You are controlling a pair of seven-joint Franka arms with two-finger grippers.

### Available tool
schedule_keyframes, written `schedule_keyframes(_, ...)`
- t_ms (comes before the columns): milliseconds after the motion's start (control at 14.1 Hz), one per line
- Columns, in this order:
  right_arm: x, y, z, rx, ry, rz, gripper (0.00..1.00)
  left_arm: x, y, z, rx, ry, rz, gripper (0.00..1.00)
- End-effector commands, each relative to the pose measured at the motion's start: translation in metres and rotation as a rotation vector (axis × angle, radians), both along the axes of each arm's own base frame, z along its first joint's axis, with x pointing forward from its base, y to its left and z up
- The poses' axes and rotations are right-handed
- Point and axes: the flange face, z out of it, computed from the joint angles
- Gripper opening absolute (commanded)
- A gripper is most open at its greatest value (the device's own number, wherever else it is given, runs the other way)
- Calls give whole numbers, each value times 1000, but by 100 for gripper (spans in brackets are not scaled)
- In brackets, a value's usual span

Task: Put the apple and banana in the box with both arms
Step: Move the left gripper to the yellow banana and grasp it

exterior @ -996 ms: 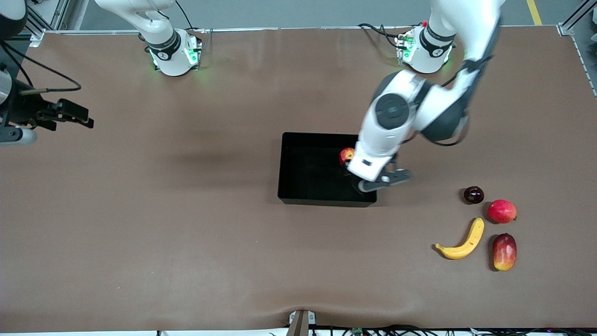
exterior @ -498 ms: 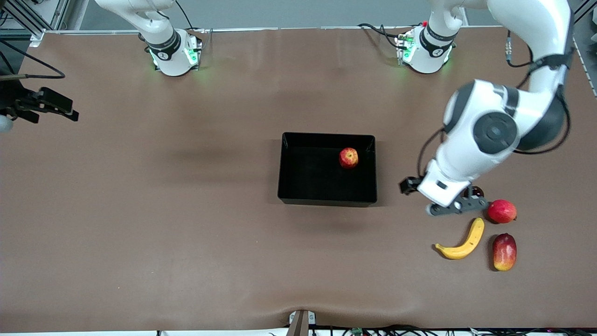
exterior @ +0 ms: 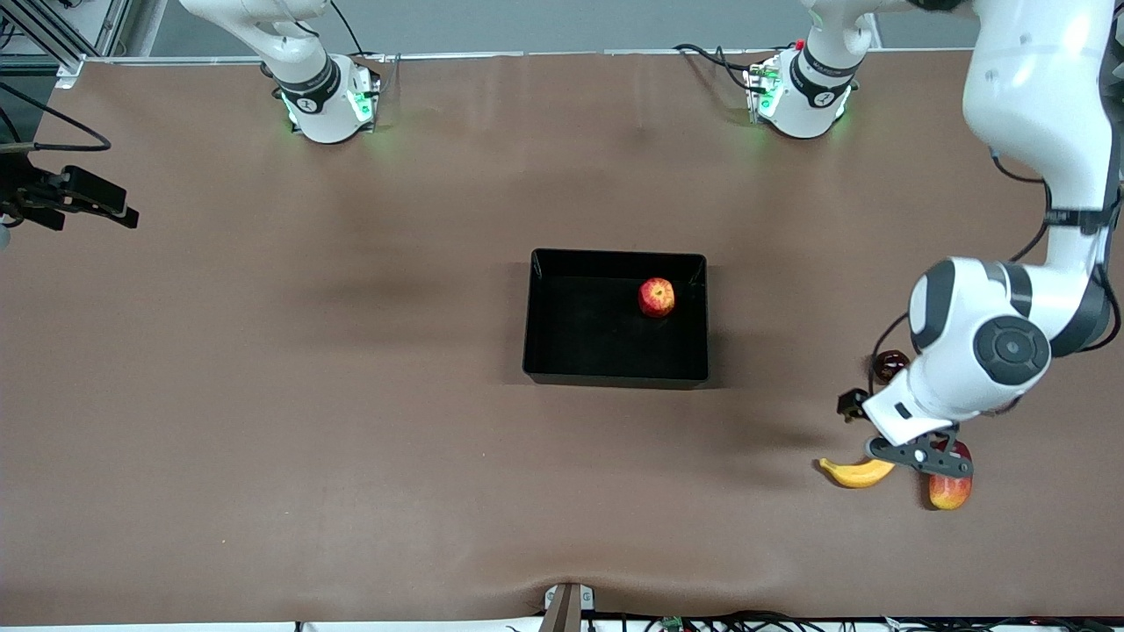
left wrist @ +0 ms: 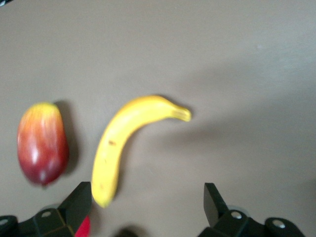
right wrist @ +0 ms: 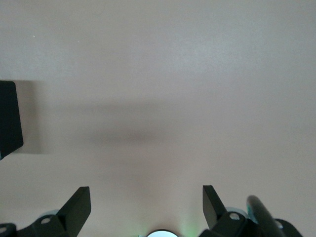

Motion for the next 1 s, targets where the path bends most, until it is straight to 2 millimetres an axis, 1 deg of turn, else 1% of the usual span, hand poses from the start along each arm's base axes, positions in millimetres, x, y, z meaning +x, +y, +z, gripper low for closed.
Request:
schedule_keyframes(0,1,-4,3,-7,5,3,100,21,11,-33,5,-60,-162,100)
schedule_keyframes(71,1,-4,3,-7,5,1,100,25,25,-46,12,-75,-206,100)
schedule_keyframes(213,1,-5,2,-7,8,0,100,31,41,-67,43,-112,-320,100)
schedule_keyframes(284,1,-5,2,-7,8,0,100,32,45,-79,48,-130,-357,100)
schedule_keyframes(356,1,-5,2,-7,10,0,100,32,44,-89,49,-140,-372,95)
schedule_keyframes(427,0,-5,2,-7,14,-2,100,31,44,-96,48,-143,-377,86)
schedule_keyframes(498,0,-6,2,-7,15,-5,100,30,44,-101,46,-141,-377,73)
schedule_keyframes(569,0,-5,2,-7,15,-3,100,30,45,-102,47,-140,-375,56)
schedule_keyframes(640,1,-6,1,-7,18,-6,100,31,44,-100,46,-144,-375,30)
schedule_keyframes(711,0,-5,-2,-7,24,-5,100,32,43,-93,42,-152,-363,2)
schedule_keyframes(853,0,-5,-3,-6,29,-8,100,32,34,-73,38,-148,-362,0)
schedule_keyframes(924,0,-5,-3,-6,29,-8,100,30,29,-65,30,-113,-348,0)
